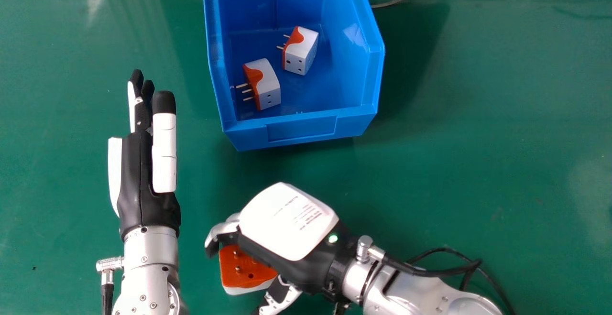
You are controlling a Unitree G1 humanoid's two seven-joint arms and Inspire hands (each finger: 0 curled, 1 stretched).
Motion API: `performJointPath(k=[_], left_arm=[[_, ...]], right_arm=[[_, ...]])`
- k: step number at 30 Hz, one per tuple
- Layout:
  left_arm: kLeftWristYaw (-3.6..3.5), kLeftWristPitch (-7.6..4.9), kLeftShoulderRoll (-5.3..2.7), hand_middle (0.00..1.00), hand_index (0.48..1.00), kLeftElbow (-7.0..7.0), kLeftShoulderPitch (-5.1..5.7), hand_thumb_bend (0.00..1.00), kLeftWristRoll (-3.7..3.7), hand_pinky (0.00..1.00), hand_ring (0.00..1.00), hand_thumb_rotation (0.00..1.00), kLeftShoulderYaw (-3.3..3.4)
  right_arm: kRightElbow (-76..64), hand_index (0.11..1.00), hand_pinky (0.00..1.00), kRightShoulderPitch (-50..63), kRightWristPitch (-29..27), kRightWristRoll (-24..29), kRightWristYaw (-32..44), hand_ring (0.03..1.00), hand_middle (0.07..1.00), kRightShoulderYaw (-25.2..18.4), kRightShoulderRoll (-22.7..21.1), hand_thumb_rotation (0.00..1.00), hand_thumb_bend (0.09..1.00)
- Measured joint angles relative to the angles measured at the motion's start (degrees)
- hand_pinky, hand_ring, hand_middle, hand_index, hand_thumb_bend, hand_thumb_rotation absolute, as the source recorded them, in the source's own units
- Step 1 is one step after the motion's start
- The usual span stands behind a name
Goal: Pick all objects and put in blue box
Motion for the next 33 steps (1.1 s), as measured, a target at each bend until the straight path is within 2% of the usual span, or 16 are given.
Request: performJointPath(k=[7,14,24,33], left_arm=[[0.12,-0.1,0.01,1.0,1.0,0.02,-0.01,0.89,0.0,1.0,1.0,1.0,0.0],[-0.3,-0.09,0.12,1.0,1.0,0.03,-0.01,0.89,-0.03,1.0,1.0,1.0,0.05],[0.16,-0.22,0.04,1.0,1.0,0.48,-0.16,0.89,-0.03,1.0,1.0,1.0,0.11],[-0.03,-0.21,0.1,1.0,1.0,0.86,-0.16,0.89,-0.04,1.0,1.0,1.0,0.11]], right_arm=[[-0.01,0.552,0.37,-0.01,-0.34,0.02,-0.28,0.489,0.528,0.08,0.04,0.05,0.561],[0.26,0.528,0.35,0.03,-0.69,0.06,-0.99,0.472,0.513,0.09,0.03,0.03,0.548],[0.35,0.505,0.32,0.02,-0.6,0.1,-0.88,0.443,0.488,0.07,0.07,0.01,0.536],[0.31,0.5,0.32,0.06,-0.76,0.12,-1.15,0.435,0.481,0.04,0.07,0.01,0.533]])
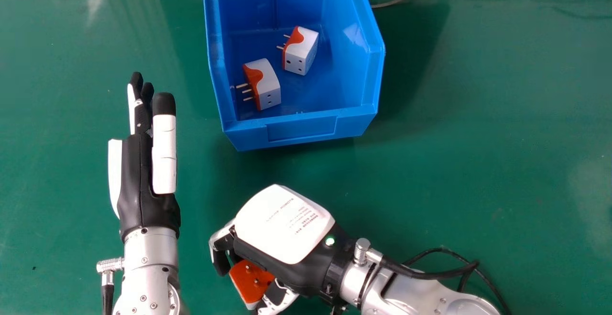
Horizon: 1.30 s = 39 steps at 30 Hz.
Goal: Pick all objects and put in blue box
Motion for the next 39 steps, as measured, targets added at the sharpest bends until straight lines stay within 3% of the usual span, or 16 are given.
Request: performJointPath(k=[7,13,28,39], left_arm=[[-0.12,0.09,0.0,1.0,1.0,-0.06,0.0,0.89,-0.02,1.0,1.0,1.0,-0.02],[-0.12,1.22,0.0,1.0,1.0,-0.91,0.01,0.89,0.0,1.0,1.0,1.0,-0.04],[-0.19,1.21,0.04,1.0,1.0,-0.92,0.01,0.89,0.02,1.0,1.0,1.0,-0.03],[-0.36,1.19,0.03,1.0,1.0,-0.91,-0.08,0.89,0.0,1.0,1.0,1.0,-0.01]], right_arm=[[0.07,0.493,0.32,0.77,-0.22,0.61,-1.02,0.436,0.483,-0.51,-0.03,0.0,0.53],[-0.61,0.49,0.32,1.08,0.19,0.81,0.0,0.437,0.491,-0.97,-0.08,0.0,0.528],[-2.51,0.479,0.34,1.37,1.39,-0.27,-0.49,0.436,0.513,-2.92,-0.49,0.0,0.52],[-6.93,0.48,0.33,1.25,0.42,0.32,-3.56,0.424,0.513,-6.76,-0.62,0.0,0.519]])
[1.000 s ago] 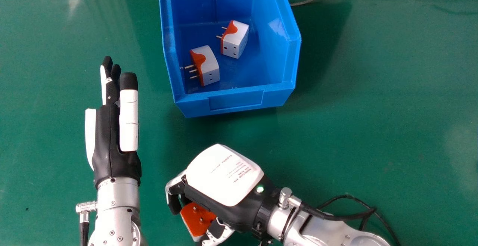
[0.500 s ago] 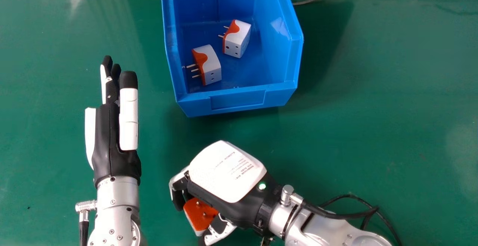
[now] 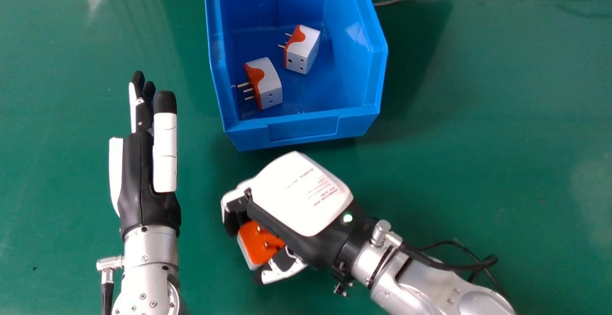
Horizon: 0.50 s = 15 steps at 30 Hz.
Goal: Pick all objects and put in blue box
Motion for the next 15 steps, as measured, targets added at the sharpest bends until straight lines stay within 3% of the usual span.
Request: performJointPath(k=[15], left_arm=[[0.05,-0.11,-0.03,1.0,1.0,0.38,-0.34,0.9,-0.04,1.0,1.0,1.0,0.01]], right_arm=[[-17.0,0.498,0.32,1.47,1.89,5.57,7.84,0.421,0.499,-8.59,-1.13,0.0,0.51]])
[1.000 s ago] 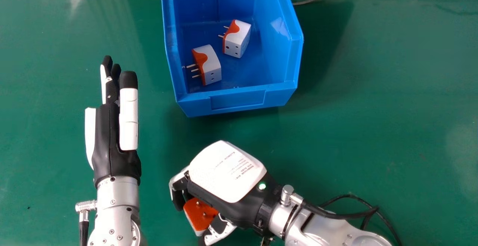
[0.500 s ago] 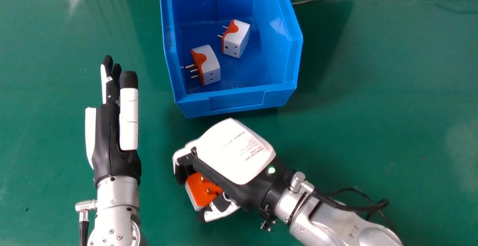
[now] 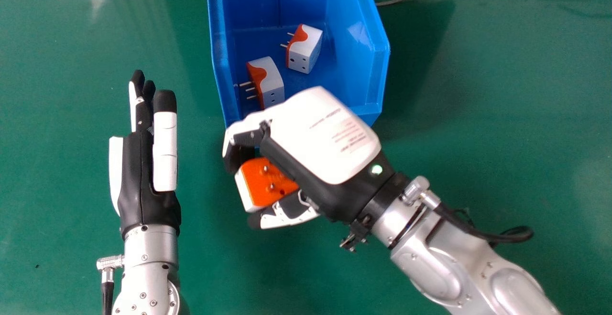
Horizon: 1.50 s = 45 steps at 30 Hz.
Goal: Pick all objects and put in blue box
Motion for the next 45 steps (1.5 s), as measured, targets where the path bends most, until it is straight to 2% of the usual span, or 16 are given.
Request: performJointPath(k=[10,14,19,25,28,30,31,34,37,45], left_arm=[[-0.1,-0.14,0.03,1.0,1.0,0.46,-0.35,0.89,-0.01,1.0,1.0,1.0,0.0],[-0.06,-0.2,0.03,1.0,1.0,0.57,-0.34,0.89,0.02,1.0,1.0,1.0,0.0],[-0.07,-0.17,-0.02,1.0,1.0,0.57,-0.32,0.89,0.04,1.0,1.0,1.0,-0.08],[0.21,-0.54,-0.53,1.0,1.0,0.58,-0.12,0.89,0.2,1.0,1.0,1.0,-0.45],[0.42,-1.08,-0.72,1.0,1.0,0.59,-0.06,0.89,1.05,1.0,1.0,1.0,-0.82],[0.87,-1.07,-0.9,1.0,1.0,0.6,-0.01,0.89,1.6,1.0,1.0,1.0,-1.08],[1.2,-1.05,-1.27,1.0,1.0,0.59,-0.01,0.89,1.69,1.0,1.0,1.0,-1.16],[1.59,-0.84,-1.88,1.0,1.0,0.59,0.02,0.89,1.81,1.0,1.0,1.0,-1.27],[1.73,0.18,-1.87,1.0,1.0,0.56,0.07,0.89,2.08,1.0,1.0,1.0,-1.26],[1.18,0.72,-1.74,1.0,1.0,-0.08,0.76,0.88,2.04,1.0,1.0,1.0,-1.19]], right_arm=[[-8.53,0.505,0.31,0.98,3.07,0.7,6.87,0.421,0.508,-3.07,0.03,0.0,0.504],[-11.04,0.503,0.31,1.26,3.9,2.81,9.74,0.427,0.512,-5.19,-0.34,0.0,0.502],[-13.84,0.498,0.31,1.38,6.29,2.67,11.36,0.432,0.515,-8.37,-0.44,0.0,0.501],[-13.95,0.489,0.32,1.37,6.63,3.07,10.8,0.44,0.517,-11.85,-0.5,0.0,0.5],[-13.75,0.483,0.32,1.36,6.08,3.64,8.66,0.443,0.517,-13.78,-0.61,0.0,0.5],[-13.27,0.482,0.32,1.2,5.13,3.88,6.95,0.446,0.513,-14.77,-0.89,0.0,0.5],[-12.62,0.482,0.32,0.95,4.46,4.05,6.09,0.446,0.513,-15.24,-1.07,0.0,0.5],[-10.78,0.483,0.32,0.27,2.92,4.84,4.06,0.446,0.509,-16.32,-1.38,0.0,0.5],[-9.48,0.489,0.33,-0.49,2.69,5.03,3.07,0.442,0.502,-16.88,-1.55,0.0,0.499],[-4.14,0.498,0.32,-5.84,4.15,4.58,0.69,0.432,0.505,-16.31,1.12,0.0,0.498]])
